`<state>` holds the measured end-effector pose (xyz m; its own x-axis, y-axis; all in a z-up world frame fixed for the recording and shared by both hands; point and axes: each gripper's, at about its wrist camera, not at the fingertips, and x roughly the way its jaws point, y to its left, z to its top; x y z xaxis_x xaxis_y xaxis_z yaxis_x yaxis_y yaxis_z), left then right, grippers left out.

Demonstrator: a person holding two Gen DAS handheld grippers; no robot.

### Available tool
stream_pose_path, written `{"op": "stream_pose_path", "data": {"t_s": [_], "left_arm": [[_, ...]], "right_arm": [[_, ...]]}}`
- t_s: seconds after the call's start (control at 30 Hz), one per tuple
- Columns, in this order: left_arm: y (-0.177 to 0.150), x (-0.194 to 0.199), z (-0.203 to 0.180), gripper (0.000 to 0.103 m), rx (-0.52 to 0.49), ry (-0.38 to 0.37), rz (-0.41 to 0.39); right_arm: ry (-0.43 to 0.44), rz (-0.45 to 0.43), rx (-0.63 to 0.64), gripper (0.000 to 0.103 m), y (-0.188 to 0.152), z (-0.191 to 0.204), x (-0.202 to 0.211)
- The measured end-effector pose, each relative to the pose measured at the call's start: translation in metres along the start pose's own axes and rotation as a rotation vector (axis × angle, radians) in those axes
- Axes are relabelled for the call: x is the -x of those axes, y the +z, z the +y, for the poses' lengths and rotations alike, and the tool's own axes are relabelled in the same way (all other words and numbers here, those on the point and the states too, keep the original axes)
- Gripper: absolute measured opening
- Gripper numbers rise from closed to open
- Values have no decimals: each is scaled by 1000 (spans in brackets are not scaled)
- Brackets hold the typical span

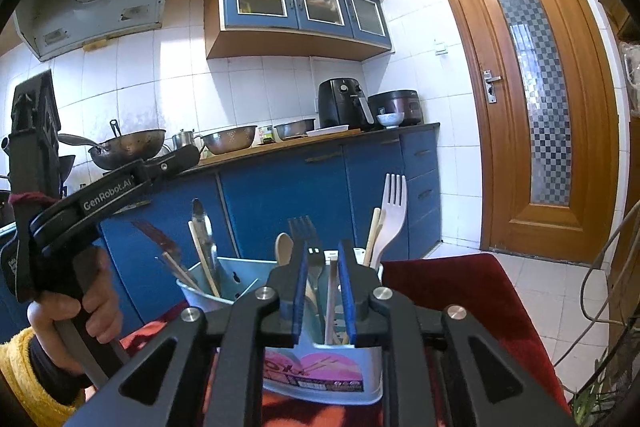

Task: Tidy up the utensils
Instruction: 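Open both tools to drop the chopsticks into the caddy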

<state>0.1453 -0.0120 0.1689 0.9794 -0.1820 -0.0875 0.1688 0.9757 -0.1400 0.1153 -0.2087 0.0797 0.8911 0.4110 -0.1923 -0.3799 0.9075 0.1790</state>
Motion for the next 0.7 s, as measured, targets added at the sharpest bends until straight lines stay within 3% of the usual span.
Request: {"op": "stream_pose_path", "data": {"t_s": [0.47,0.57,0.7], "left_arm": [[18,67,-8,21,-23,34,160],[12,81,-8,32,-21,47,194],[-1,100,-6,38,-11,62,248]], "right_arm": [[8,49,-15,35,6,38,50],[-5,73,-11,39,1,47,61],[-13,115,-22,48,-9,52,71]]}}
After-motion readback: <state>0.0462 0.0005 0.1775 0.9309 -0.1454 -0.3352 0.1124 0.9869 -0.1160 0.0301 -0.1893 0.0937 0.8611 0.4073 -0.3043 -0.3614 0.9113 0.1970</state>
